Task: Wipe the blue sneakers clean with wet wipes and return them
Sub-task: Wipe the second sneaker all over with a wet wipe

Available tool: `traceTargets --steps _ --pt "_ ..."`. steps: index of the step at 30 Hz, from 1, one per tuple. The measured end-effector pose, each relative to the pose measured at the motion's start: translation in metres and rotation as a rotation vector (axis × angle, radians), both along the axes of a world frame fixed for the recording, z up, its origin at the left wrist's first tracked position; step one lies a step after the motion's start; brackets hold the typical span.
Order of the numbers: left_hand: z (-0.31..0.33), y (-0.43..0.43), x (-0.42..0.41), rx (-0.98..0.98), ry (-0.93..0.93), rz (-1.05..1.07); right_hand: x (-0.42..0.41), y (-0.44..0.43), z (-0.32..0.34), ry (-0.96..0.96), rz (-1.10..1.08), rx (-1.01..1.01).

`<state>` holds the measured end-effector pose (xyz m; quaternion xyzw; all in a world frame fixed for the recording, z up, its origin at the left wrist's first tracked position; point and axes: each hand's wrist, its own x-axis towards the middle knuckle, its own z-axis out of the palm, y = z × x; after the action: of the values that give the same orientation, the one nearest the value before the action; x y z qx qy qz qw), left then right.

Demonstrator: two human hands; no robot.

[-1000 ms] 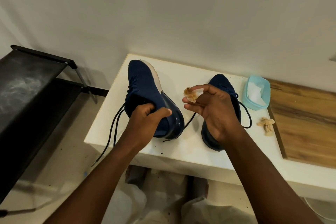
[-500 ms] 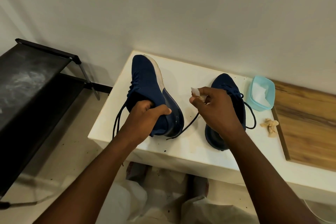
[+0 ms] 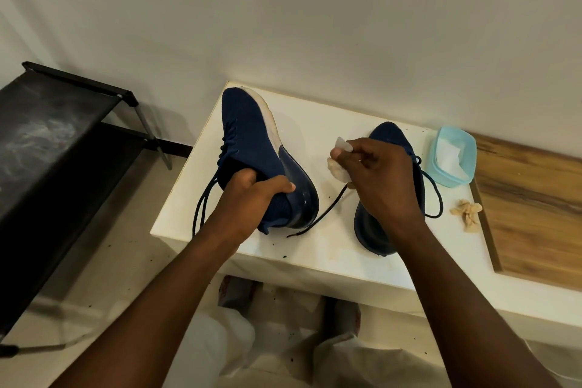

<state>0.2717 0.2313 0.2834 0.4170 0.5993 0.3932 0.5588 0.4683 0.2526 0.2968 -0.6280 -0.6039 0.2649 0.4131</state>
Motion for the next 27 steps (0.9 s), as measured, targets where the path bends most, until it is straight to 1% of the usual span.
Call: traceTargets --steps 2,4,6,9,10,11,12,14,18,19,20,21,22,23,24,25,26,27 --pt "0.001 0.001 0.0 -0.024 -0.047 0.023 -0.004 -0.002 0.002 0.027 -0.035 -0.004" --pt "0.002 0.001 -0.001 -0.052 -0.071 0.035 -0.008 -0.003 0.003 0.094 -0.068 -0.025" --pt "0.003 0.002 -0.002 -0.08 -0.07 0.026 -0.012 -0.005 0.003 0.259 -0.091 -0.095" --pt "0.004 0.004 -0.003 -0.114 -0.06 0.029 -0.019 -0.008 0.002 0.603 -0.043 -0.231" --pt "0.004 0.004 -0.003 -0.123 -0.067 0.032 -0.021 -0.009 0.002 0.691 -0.037 -0.273" --pt "0.004 0.005 -0.003 -0.13 -0.074 0.036 -0.024 -0.009 0.001 0.756 -0.044 -0.317" --pt "0.004 0.005 -0.002 -0.134 -0.075 0.042 -0.026 -0.009 0.0 0.781 -0.057 -0.356" --pt "0.003 0.006 -0.003 -0.127 -0.069 0.047 -0.025 -0.008 0.002 0.71 -0.044 -0.386" --pt "0.0 0.007 -0.004 -0.113 -0.074 0.032 -0.015 -0.011 0.014 0.528 0.157 -0.375" --pt "0.0 0.007 -0.005 -0.118 -0.077 0.032 -0.012 -0.012 0.018 0.483 0.171 -0.356" --pt "0.0 0.007 -0.005 -0.122 -0.079 0.029 -0.009 -0.013 0.024 0.452 0.147 -0.307" --pt "0.0 0.007 -0.006 -0.124 -0.082 0.025 -0.006 -0.012 0.03 0.432 0.069 -0.24" --pt "0.0 0.007 -0.007 -0.121 -0.085 0.022 -0.002 -0.011 0.035 0.434 -0.059 -0.15" --pt "-0.001 0.007 -0.007 -0.115 -0.086 0.022 0.002 -0.009 0.041 0.488 -0.186 -0.059" --pt "-0.001 0.007 -0.007 -0.11 -0.086 0.025 0.005 -0.007 0.044 0.561 -0.252 0.023" --pt "-0.001 0.007 -0.008 -0.107 -0.084 0.026 0.004 -0.007 0.046 0.579 -0.257 0.078" --pt "-0.001 0.007 -0.007 -0.105 -0.081 0.026 0.002 -0.009 0.042 0.502 -0.215 0.1" --pt "0.0 0.007 -0.006 -0.108 -0.081 0.025 -0.002 -0.01 0.032 0.322 -0.14 0.06"
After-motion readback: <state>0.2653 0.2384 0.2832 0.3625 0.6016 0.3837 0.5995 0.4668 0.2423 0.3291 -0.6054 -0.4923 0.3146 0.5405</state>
